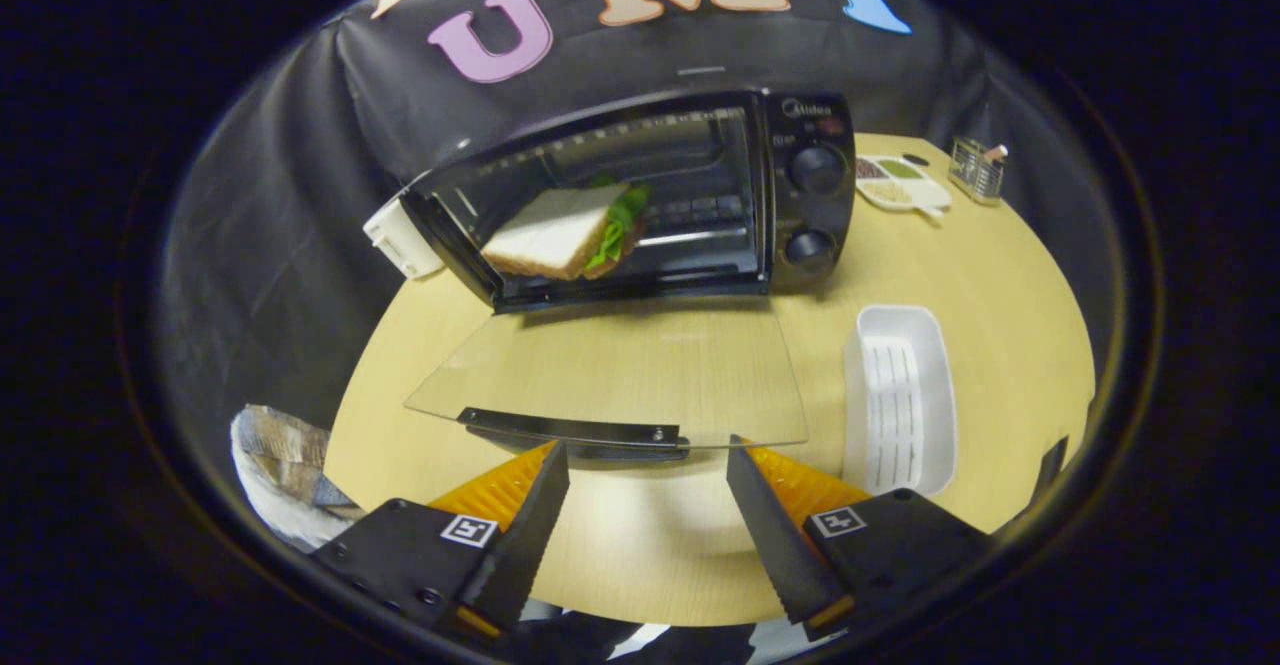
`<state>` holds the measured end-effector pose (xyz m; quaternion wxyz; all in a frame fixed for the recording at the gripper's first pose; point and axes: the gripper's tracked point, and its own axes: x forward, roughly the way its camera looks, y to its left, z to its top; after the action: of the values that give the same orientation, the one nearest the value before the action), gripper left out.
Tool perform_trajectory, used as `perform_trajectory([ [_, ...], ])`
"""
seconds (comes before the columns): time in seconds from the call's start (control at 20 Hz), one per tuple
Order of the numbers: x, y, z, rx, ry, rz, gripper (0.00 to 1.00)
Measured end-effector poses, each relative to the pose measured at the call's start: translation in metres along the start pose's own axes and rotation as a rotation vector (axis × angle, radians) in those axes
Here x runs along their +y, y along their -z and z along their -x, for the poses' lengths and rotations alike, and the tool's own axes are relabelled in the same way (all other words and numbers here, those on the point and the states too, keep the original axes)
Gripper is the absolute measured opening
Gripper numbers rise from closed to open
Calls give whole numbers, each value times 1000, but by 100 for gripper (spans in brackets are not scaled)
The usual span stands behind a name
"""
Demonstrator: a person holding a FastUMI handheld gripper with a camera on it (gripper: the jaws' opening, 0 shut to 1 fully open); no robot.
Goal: Open the toaster oven, put the food inside, and close the toaster oven door.
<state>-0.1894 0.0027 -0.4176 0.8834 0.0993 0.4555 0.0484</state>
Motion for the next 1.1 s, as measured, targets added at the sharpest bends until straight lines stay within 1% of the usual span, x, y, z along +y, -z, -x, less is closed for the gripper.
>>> perform_trajectory([
  [0.3, 6, -82, 12, -140, -24, 40, 97],
  [0.45, 7, -107, 9, -173, -41, 24, 97],
  [0.55, 6, -125, 9, -203, -32, 31, 97],
  [0.65, 3, -140, 7, -227, -24, 45, 97],
  [0.8, 2, -158, 12, -269, -27, 34, 97],
  [1.1, -22, -174, 40, -352, -4, 26, 97],
])
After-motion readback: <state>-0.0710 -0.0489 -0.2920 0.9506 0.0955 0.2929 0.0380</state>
